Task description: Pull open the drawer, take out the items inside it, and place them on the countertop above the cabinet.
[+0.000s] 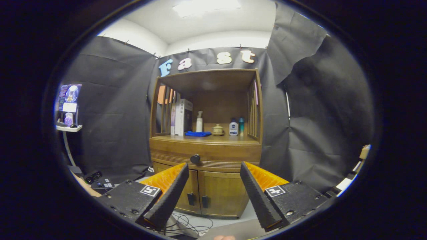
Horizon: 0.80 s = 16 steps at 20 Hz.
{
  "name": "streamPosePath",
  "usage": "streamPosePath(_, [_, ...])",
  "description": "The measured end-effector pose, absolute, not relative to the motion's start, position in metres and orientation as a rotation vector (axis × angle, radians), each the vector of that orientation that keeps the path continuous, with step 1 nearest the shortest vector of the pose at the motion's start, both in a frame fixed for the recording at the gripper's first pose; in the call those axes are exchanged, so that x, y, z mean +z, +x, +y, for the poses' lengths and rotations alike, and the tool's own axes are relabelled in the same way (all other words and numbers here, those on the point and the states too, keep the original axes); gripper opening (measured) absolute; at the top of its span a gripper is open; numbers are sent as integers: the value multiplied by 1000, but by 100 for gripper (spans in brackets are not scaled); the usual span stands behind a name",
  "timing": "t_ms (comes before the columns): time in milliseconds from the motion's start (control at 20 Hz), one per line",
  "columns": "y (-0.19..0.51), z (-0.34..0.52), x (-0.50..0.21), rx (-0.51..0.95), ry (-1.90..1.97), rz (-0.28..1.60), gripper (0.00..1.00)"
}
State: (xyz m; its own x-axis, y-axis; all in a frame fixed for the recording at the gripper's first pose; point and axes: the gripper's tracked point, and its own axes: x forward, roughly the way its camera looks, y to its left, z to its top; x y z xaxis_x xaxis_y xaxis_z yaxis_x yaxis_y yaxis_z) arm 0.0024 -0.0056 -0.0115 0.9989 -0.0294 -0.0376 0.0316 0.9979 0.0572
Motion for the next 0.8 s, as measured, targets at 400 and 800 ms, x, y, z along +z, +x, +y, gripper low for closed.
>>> streamPosePath(400, [33, 3, -27, -47, 41, 56, 100])
streamPosePath(800, [105, 37, -44, -56, 45, 72, 100])
